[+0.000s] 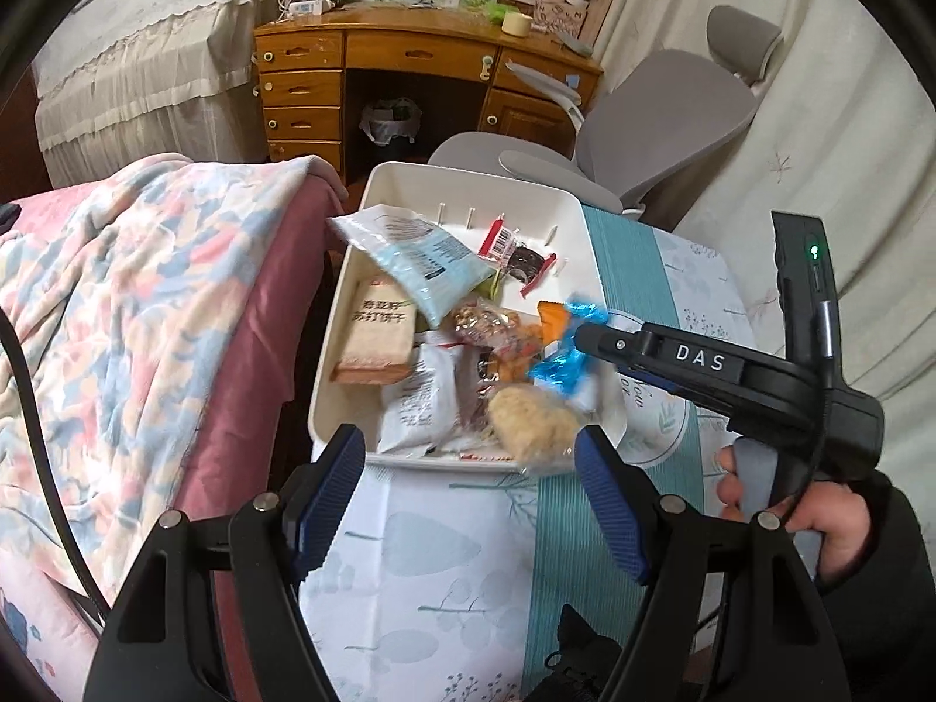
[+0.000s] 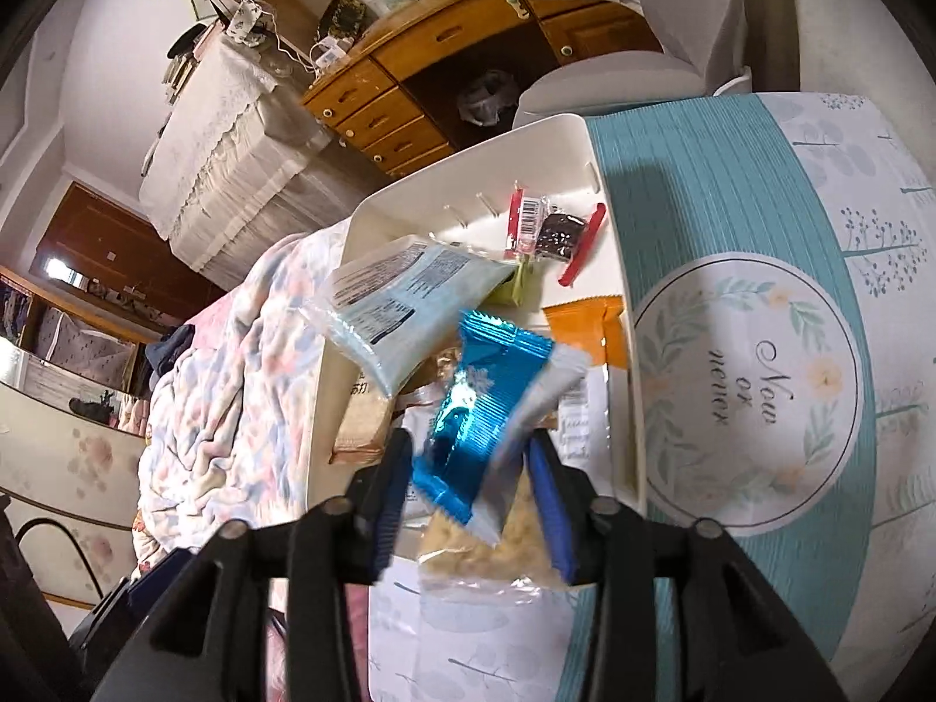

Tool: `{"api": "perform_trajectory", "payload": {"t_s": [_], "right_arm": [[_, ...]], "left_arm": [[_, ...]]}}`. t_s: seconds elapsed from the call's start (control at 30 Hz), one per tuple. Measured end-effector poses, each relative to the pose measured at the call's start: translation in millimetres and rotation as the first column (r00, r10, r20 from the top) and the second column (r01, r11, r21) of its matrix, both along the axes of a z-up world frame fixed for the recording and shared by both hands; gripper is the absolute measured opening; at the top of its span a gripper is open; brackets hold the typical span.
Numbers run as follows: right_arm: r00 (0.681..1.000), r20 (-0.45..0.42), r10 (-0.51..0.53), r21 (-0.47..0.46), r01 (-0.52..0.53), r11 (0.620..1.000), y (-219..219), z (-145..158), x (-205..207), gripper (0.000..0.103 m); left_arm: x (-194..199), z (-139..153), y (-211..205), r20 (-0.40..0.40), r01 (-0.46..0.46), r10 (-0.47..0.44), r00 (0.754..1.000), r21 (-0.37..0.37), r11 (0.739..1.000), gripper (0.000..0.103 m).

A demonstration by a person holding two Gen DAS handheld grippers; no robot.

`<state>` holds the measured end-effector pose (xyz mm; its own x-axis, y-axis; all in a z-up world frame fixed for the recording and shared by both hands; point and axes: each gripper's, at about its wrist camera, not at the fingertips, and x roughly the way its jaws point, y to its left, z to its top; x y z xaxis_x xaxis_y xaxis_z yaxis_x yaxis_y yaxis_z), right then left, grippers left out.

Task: Organize snacks
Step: 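Carry the blue wrapper into the white tray and open the right tool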

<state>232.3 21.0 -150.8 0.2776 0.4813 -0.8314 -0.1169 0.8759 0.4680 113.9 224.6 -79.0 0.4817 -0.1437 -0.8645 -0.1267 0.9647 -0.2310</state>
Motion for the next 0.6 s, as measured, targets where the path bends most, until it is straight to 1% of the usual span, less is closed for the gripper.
{"api": "perform_trajectory", "payload": {"t_s": [0.07,0.17,0.3,0.4,0.53,0.6], "right_arm": [[0.999,0.023,-0.028,0.005,0.028,1.0,-3.4,3.5,-12.5,0.073],[0.999,0.02,-0.042,0.006,0.042,0.999,-12.5,7.3,-30.2,0.073],[0.997,0.028,-0.071,-0.031,0.071,0.997,-29.2,13.4,-60.5,0.078],[0.994,0.018,-0.108,-0.052,0.109,0.993,-50.7,15.6,-90.0,0.079],[0.991,0.01,-0.135,-0.089,0.135,0.987,-76.2,21.9,-127.5,0.08],[0.99,0.031,-0.135,-0.121,0.138,0.983,-90.1,29.6,-147.5,0.085]], "left_arm": [[-10.5,2.6,5.1,0.014,0.002,-0.002,1.0,0.0,1.0,0.073],[-25.8,7.0,6.1,0.031,0.014,-0.013,0.999,-0.015,1.0,0.073],[-44.7,13.0,0.5,0.06,0.037,-0.034,0.998,-0.044,0.998,0.073],[-57.8,18.3,-10.0,0.095,0.074,-0.068,0.993,-0.059,0.995,0.073],[-70.2,23.5,-25.3,0.101,0.109,-0.102,0.99,-0.066,0.992,0.073],[-77.5,27.6,-34.5,0.109,0.124,-0.116,0.987,-0.072,0.99,0.074]]}}
